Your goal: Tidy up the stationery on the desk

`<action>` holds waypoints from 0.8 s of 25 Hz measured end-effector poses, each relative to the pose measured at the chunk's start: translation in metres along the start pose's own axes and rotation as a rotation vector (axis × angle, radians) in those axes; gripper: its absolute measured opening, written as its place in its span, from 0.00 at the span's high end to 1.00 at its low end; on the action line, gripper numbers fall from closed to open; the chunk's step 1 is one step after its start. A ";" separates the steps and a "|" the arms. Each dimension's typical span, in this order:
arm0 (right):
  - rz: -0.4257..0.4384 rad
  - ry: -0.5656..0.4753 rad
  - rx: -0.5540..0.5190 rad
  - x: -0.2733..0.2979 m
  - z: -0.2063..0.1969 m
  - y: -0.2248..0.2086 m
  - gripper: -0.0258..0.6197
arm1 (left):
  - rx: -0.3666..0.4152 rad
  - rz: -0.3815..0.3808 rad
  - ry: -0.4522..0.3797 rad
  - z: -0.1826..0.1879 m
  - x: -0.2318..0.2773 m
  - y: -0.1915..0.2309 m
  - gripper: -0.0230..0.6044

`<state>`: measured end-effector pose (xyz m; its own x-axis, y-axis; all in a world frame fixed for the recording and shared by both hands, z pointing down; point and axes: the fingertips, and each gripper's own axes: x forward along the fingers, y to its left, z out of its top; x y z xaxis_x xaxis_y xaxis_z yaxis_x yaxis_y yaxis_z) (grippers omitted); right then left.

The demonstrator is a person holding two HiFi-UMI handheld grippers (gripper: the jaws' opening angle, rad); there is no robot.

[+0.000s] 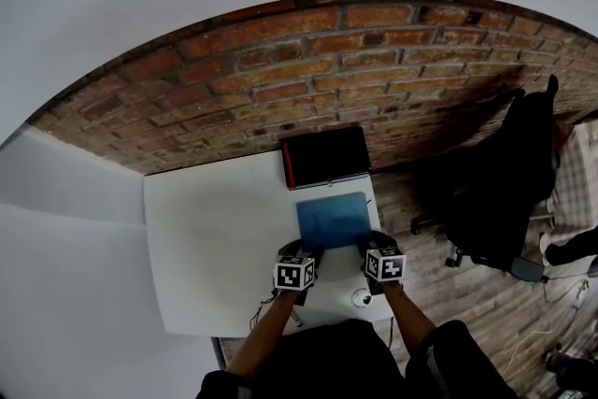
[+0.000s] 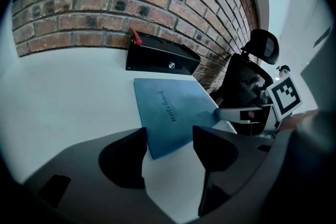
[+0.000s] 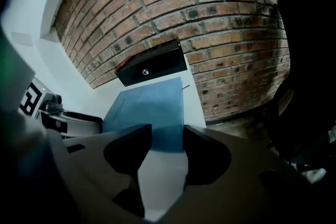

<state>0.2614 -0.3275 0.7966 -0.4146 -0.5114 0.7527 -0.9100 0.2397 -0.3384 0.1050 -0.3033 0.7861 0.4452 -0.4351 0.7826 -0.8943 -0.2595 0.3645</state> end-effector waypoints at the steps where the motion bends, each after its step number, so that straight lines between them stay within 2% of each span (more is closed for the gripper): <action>1: -0.004 0.001 -0.005 0.000 0.000 0.000 0.68 | 0.007 -0.006 0.002 0.000 0.000 0.000 0.52; 10: -0.004 0.061 0.022 -0.012 -0.016 0.028 0.68 | 0.030 -0.041 0.012 -0.005 -0.012 0.012 0.52; 20: 0.026 0.105 0.037 -0.015 -0.061 0.090 0.68 | 0.026 -0.006 0.012 -0.020 -0.042 0.060 0.52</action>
<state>0.1862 -0.2480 0.7897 -0.4368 -0.4154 0.7979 -0.8994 0.2198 -0.3779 0.0321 -0.2836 0.7850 0.4497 -0.4234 0.7864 -0.8902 -0.2842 0.3560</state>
